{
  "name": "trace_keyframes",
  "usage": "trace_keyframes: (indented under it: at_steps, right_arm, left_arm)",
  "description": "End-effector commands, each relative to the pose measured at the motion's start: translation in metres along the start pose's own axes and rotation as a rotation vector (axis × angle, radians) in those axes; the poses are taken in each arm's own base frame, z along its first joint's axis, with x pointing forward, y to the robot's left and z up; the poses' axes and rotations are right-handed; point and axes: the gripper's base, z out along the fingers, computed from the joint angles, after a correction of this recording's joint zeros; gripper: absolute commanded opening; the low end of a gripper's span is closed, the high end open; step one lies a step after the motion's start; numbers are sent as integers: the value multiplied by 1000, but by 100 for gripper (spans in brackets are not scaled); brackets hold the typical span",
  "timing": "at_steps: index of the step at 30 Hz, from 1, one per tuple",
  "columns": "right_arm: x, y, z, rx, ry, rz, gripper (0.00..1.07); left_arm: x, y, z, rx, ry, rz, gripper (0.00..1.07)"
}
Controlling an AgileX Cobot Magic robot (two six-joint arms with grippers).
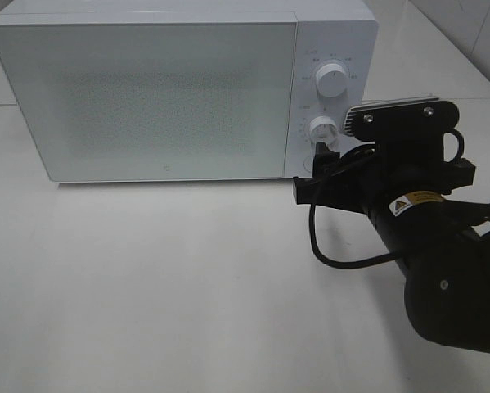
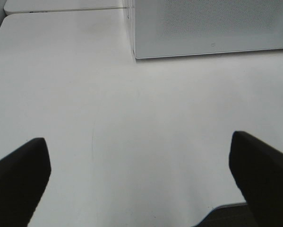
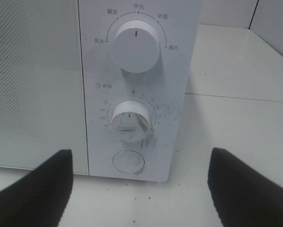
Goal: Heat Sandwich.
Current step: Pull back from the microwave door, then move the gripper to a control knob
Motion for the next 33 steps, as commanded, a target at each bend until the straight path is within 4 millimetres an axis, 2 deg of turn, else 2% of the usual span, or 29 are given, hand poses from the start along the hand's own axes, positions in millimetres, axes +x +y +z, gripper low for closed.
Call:
trace_keyframes:
  at_steps: [1,7,17,30,33]
  right_arm:
    - [-1,4,8,18,-34,8,76]
    - [4,7,37,44,-6,32,76]
    - [4,6,70,50,-13,66,76]
    - [9,12,104,49,7,74,76]
    - [9,14,106,44,9,74,76]
  left_arm:
    - [1,0,-2,0,-31,-4,98]
    - [1,0,-2,0,-31,-4,98]
    - [1,0,-2,0,-31,-4,98]
    - [1,0,-2,0,-31,-4,98]
    - [1,0,-2,0,-31,-4,98]
